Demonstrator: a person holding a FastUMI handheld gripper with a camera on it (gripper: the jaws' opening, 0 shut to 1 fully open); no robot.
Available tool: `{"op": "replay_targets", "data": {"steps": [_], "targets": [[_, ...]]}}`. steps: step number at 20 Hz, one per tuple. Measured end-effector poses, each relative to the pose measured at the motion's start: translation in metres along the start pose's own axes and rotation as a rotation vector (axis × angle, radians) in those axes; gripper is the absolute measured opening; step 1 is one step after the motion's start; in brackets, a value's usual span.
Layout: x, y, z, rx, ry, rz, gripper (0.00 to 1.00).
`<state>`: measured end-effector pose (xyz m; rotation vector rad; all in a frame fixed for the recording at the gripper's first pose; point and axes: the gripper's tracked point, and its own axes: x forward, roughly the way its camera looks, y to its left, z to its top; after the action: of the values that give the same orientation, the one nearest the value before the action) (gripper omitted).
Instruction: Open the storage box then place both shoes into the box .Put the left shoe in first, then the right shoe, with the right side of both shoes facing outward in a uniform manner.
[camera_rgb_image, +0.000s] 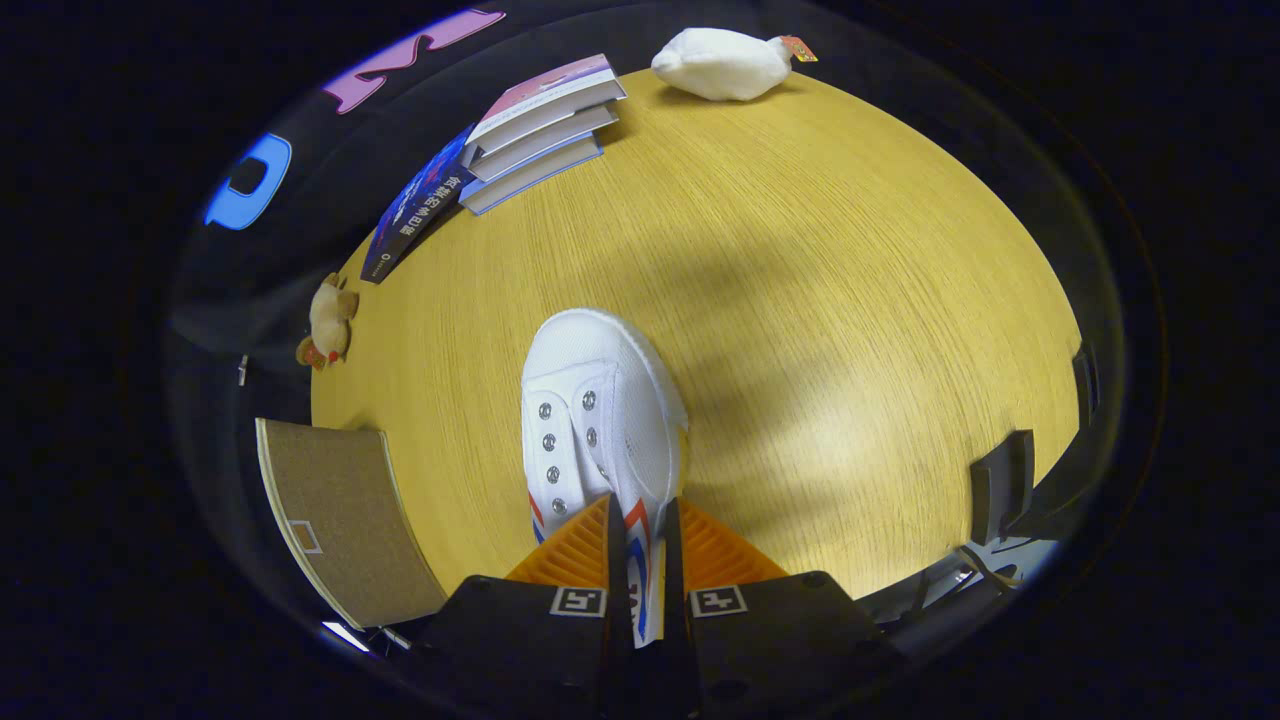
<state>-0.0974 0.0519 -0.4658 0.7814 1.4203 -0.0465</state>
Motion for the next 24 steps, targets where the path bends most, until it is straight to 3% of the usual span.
{"op": "replay_targets", "data": {"steps": [6,11,16,24], "targets": [[-0.058,0.068,0.01,-0.026,-0.053,0.13,0.15],[-0.118,0.175,0.013,-0.097,-0.104,0.295,0.15],[-0.153,0.284,-0.024,-0.169,-0.058,0.439,0.15],[-0.094,0.358,-0.098,-0.227,0.083,0.351,0.15]]}}
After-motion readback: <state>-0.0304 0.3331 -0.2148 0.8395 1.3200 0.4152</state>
